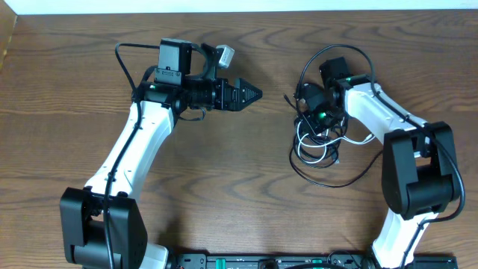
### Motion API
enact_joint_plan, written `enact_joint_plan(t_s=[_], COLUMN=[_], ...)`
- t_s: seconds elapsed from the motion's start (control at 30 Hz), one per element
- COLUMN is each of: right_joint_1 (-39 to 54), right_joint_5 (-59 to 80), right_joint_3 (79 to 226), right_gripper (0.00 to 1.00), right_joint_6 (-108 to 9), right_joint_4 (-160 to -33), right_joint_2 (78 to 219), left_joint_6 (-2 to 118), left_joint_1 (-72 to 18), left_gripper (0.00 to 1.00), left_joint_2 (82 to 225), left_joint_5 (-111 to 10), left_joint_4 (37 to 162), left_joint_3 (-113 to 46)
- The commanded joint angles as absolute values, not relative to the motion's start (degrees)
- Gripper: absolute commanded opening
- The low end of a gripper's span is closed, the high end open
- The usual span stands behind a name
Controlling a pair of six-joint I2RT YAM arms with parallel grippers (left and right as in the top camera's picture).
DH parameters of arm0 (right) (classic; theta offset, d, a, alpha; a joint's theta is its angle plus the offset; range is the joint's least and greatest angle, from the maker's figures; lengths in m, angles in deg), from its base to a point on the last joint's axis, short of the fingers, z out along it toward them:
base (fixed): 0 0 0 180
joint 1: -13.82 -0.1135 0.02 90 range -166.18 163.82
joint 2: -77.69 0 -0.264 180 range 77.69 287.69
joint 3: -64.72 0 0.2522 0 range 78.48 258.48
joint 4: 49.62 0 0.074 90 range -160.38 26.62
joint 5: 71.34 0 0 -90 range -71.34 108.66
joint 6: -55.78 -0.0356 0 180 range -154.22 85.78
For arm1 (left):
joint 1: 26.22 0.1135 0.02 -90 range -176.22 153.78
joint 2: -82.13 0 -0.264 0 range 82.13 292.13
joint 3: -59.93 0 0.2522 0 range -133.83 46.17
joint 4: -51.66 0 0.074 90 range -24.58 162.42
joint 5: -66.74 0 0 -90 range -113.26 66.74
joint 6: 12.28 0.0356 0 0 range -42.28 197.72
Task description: Untangle cables
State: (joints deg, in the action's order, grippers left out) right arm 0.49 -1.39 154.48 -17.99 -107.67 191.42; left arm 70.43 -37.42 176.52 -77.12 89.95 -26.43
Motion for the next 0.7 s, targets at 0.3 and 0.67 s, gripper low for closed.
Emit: enact_joint_plan(t_s=[0.3,0.67], right_joint_1=[0.7,0.7], right_joint_5=[-6.4,-10.9], right_joint_3=[169.2,170.3], right_gripper=[0.01,0.01], right_joint_6=[-32.2,-34.8], right_joint_4=[-110.0,-111.3], right_joint_2=[174.0,170.6], left_joint_6=[81.2,91.9], left_joint_1=[-37.8,-37.8], left_gripper=[0.94,0.94], left_joint_2=[175.8,175.8], left_joint_5=[-86.4,-106.2], left_joint_4=[96.0,96.0], left_joint_3=[-26.0,-26.0])
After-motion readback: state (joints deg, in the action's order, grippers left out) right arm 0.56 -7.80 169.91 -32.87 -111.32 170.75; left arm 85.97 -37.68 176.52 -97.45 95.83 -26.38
